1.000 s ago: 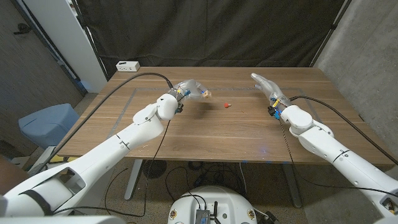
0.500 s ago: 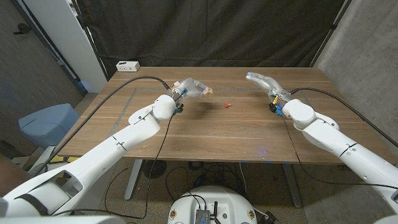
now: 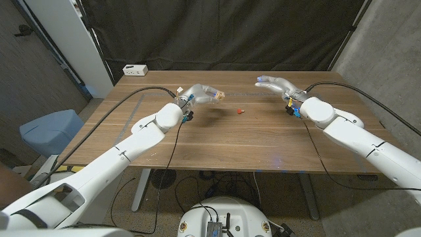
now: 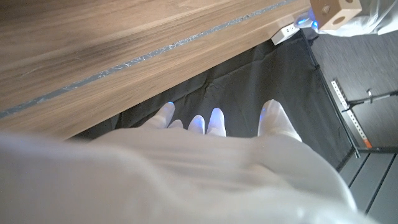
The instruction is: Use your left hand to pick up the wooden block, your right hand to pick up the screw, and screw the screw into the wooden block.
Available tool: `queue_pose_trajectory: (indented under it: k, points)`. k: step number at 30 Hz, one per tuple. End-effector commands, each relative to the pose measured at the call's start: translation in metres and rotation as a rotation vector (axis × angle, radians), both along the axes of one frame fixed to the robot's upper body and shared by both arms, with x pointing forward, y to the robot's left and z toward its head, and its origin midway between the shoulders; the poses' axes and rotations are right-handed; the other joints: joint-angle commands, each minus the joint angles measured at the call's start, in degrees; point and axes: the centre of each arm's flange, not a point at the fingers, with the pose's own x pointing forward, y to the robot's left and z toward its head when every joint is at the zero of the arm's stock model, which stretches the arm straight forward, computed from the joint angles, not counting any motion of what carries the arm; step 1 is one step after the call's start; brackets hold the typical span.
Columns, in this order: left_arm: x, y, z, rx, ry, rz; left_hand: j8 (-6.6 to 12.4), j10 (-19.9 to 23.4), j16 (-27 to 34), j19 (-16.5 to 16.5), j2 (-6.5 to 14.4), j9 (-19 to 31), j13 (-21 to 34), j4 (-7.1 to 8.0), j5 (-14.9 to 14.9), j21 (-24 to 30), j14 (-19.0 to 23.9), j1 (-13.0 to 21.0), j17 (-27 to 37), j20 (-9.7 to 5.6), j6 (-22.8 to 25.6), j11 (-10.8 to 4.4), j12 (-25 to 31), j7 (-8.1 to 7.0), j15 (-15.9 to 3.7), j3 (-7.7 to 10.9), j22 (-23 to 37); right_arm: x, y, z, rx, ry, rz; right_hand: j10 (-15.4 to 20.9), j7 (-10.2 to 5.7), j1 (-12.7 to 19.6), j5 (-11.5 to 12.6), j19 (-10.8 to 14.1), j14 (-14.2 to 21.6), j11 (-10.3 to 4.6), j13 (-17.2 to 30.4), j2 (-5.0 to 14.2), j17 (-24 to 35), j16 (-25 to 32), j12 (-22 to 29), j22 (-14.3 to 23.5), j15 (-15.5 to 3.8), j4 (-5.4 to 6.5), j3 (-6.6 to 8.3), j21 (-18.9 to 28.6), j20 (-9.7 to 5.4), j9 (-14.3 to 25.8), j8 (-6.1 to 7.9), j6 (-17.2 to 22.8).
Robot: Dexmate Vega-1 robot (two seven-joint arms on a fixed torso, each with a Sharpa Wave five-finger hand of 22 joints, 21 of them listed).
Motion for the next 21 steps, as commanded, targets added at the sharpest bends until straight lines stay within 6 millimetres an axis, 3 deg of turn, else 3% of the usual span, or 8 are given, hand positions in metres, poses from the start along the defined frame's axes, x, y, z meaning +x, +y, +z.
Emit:
queue_pose_trajectory:
  k: [1, 21]
  points:
    - [0.005, 0.01, -0.008, -0.102, 0.037, -0.078, -0.19, 0.4, 0.2, -0.2, 0.4, 0.2, 0.1, -0.03, -0.2, 0.0, 0.3, 0.1, 0.2, 0.37, 0.2, -0.1, -0.1, 0.0, -4.21, -0.48, 0.3, -0.007, 0.008, 0.017, -0.184, 0.01, -0.062, -0.6, -0.92, 2.2, -0.3, 0.3, 0.2, -0.28, 0.1, -1.0, 0.1, 0.3, 0.0, 0.2, -0.05, -0.49, 0.46, 0.2, 0.86, 0.3, 0.62, 0.6]
    - [0.017, 0.033, -0.016, -0.16, 0.069, -0.16, -0.34, 0.5, 0.0, -0.4, 0.7, 0.3, 0.3, 0.29, -0.3, -0.1, -0.1, -0.4, 0.3, 0.36, 0.7, -0.07, -0.3, 0.08, -3.88, -0.95, 0.3, -0.012, 0.032, 0.042, -0.451, -0.004, -0.133, -2.0, -2.28, 6.4, -0.6, 0.9, 0.3, -0.31, 0.2, -3.12, 0.1, 0.3, -0.2, 0.2, 0.42, -0.5, 1.57, 0.2, 1.93, 0.5, 0.96, 2.1]
